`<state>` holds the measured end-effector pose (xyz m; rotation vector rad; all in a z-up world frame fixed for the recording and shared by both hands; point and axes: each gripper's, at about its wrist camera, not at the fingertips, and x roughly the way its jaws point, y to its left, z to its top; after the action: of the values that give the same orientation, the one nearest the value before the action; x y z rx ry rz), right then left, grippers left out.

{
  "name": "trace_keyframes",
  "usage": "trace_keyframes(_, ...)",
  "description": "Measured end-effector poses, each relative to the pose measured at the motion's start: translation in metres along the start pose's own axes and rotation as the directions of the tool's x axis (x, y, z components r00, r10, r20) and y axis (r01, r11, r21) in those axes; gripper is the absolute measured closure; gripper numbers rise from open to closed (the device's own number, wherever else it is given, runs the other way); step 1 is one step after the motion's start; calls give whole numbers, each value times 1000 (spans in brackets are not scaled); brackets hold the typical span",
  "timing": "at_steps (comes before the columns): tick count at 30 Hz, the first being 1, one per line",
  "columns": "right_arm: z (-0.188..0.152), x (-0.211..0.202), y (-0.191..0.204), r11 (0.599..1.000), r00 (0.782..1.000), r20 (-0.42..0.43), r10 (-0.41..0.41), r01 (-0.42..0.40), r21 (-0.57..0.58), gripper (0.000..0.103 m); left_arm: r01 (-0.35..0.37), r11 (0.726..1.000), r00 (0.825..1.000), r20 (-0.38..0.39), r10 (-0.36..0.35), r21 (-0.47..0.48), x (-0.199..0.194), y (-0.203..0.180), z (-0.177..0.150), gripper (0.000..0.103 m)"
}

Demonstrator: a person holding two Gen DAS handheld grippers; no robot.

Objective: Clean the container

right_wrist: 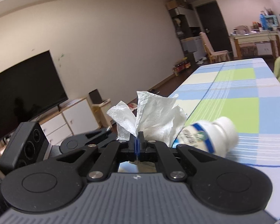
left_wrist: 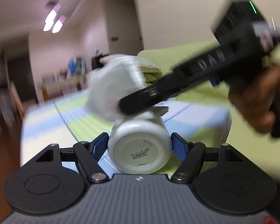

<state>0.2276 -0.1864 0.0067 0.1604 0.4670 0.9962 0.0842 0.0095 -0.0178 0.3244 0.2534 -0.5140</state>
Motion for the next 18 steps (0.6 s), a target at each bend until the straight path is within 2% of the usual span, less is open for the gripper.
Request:
trace_keyframes(2,2,-2,-4,1000,1000,4,-21,21,-8,103,-26,996,1000,9,25,86,7,-15,-1,31)
trace_keyframes(5,7,-7,-25,995,994,47,-98,96,39,103,-36,995,999,15,35,91,7,-19,-2,31)
trace_keyframes(7,8,-9,-36,992,993,61,-106,101,79,103,-37,997,999,17,35,71,7,-19,-2,31)
trace_keyframes(13,7,-6,-35,993,993,67,-98,93,68,103,-17,997,1000,24,19,-75,-5,-4,0,31)
trace_keyframes(18,7,-3,-35,994,993,68,-93,88,68,103,13,972,1000,27,-7,-233,-11,16,0,31)
